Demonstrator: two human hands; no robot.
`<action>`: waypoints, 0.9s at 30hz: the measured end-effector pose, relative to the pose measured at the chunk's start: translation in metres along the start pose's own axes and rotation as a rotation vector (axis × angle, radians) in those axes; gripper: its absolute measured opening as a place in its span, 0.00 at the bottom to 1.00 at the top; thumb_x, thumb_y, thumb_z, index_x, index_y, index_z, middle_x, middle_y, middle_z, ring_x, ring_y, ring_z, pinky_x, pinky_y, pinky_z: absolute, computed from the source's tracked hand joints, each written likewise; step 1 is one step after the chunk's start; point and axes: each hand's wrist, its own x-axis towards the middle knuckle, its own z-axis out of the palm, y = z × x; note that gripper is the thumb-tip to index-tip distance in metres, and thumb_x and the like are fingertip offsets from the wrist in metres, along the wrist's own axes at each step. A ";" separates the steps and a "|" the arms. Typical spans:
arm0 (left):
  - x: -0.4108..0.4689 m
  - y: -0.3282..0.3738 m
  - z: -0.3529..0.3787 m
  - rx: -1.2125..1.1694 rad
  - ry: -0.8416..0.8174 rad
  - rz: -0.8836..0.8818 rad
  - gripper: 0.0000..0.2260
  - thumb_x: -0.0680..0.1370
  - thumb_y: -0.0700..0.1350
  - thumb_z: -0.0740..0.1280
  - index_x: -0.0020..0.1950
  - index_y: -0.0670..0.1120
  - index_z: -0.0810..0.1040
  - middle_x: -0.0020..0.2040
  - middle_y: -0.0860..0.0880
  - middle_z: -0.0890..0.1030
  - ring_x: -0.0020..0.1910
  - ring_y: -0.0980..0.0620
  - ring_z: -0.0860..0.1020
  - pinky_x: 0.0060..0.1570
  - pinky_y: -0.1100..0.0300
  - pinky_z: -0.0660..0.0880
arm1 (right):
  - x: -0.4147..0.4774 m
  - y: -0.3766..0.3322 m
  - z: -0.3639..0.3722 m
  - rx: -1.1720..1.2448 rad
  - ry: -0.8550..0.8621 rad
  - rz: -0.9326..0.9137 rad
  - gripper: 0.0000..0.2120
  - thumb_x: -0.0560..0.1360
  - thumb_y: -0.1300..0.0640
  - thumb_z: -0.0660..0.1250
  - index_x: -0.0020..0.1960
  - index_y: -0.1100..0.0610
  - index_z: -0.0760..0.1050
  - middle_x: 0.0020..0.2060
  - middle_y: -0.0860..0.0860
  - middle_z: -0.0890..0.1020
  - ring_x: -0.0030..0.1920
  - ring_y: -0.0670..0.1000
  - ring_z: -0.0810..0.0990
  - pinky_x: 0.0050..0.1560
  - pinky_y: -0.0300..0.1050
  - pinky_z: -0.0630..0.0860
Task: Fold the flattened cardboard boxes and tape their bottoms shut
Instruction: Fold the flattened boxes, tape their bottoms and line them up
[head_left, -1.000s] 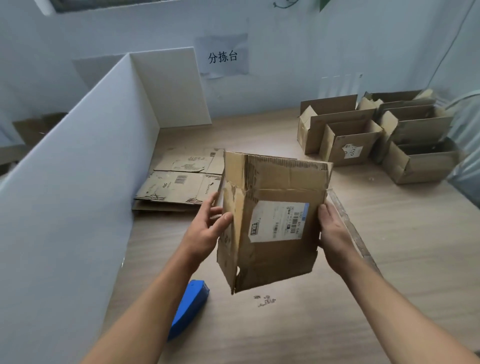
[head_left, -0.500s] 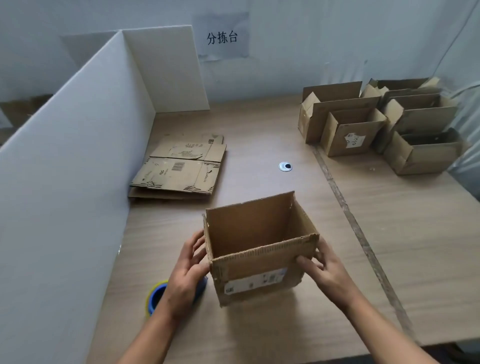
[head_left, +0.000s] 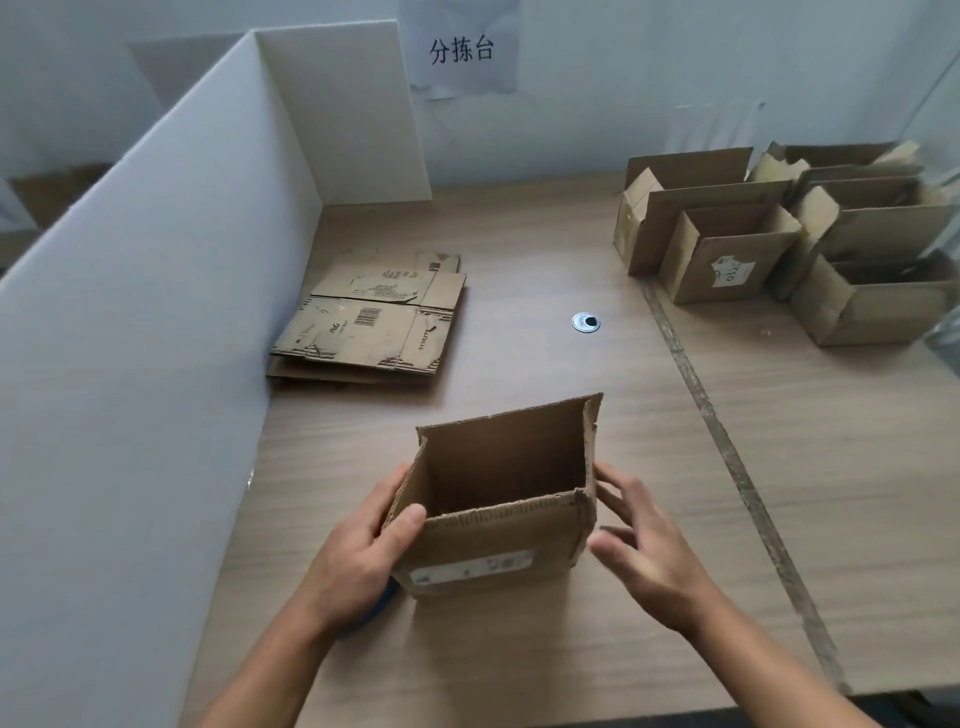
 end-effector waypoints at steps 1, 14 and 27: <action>0.001 0.003 0.002 0.023 0.028 -0.008 0.24 0.77 0.55 0.66 0.73 0.54 0.71 0.67 0.62 0.77 0.68 0.62 0.73 0.69 0.58 0.69 | 0.002 -0.002 0.003 0.068 0.027 0.028 0.44 0.65 0.22 0.64 0.74 0.44 0.63 0.72 0.43 0.70 0.71 0.41 0.70 0.61 0.43 0.77; 0.014 0.011 0.021 0.448 -0.116 -0.072 0.37 0.66 0.68 0.66 0.74 0.60 0.67 0.81 0.53 0.49 0.78 0.60 0.53 0.70 0.67 0.55 | 0.020 -0.009 0.001 -0.048 0.058 0.246 0.27 0.75 0.30 0.55 0.58 0.46 0.81 0.65 0.45 0.69 0.69 0.40 0.66 0.67 0.41 0.64; 0.027 0.011 0.018 0.241 0.121 -0.016 0.45 0.73 0.53 0.76 0.78 0.67 0.47 0.65 0.56 0.74 0.60 0.61 0.77 0.59 0.64 0.74 | 0.017 -0.004 -0.020 0.494 -0.020 0.330 0.40 0.59 0.17 0.61 0.70 0.24 0.61 0.67 0.40 0.76 0.66 0.49 0.78 0.64 0.60 0.75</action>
